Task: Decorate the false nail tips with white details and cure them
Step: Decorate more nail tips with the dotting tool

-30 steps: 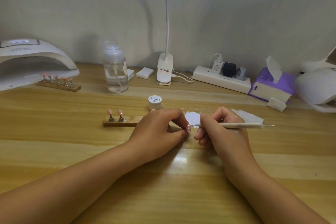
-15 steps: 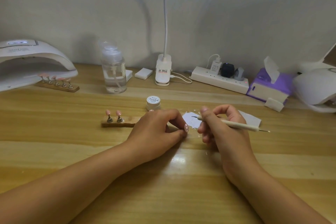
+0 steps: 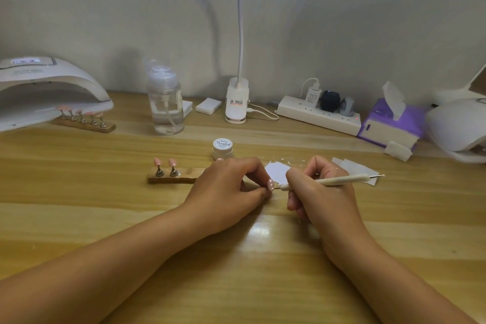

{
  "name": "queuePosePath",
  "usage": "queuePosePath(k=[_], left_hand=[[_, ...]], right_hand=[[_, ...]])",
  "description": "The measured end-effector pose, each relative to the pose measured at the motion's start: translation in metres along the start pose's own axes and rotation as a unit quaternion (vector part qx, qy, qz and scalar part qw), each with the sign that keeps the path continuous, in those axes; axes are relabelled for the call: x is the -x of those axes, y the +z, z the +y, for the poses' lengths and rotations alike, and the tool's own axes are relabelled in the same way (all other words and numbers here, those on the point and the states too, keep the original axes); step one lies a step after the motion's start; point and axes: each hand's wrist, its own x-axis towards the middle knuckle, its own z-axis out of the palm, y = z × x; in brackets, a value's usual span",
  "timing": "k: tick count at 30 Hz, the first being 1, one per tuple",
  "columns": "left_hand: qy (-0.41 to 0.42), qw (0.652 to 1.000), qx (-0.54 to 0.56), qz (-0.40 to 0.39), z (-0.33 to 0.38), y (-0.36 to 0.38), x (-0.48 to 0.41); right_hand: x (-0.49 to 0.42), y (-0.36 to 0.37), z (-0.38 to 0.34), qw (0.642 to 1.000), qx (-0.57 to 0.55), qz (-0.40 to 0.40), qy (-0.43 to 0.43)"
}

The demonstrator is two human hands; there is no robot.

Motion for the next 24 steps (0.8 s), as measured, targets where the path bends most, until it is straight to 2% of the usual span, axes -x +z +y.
queuePosePath(k=[17, 24], left_hand=[[-0.001, 1.000, 0.002, 0.002, -0.0014, 0.0011, -0.0001], [0.003, 1.000, 0.008, 0.004, -0.0022, 0.0014, -0.0004]], right_hand=[[0.0008, 0.0008, -0.0006, 1.000, 0.024, -0.008, 0.003], [0.0013, -0.0013, -0.0033, 1.000, -0.026, 0.014, 0.010]])
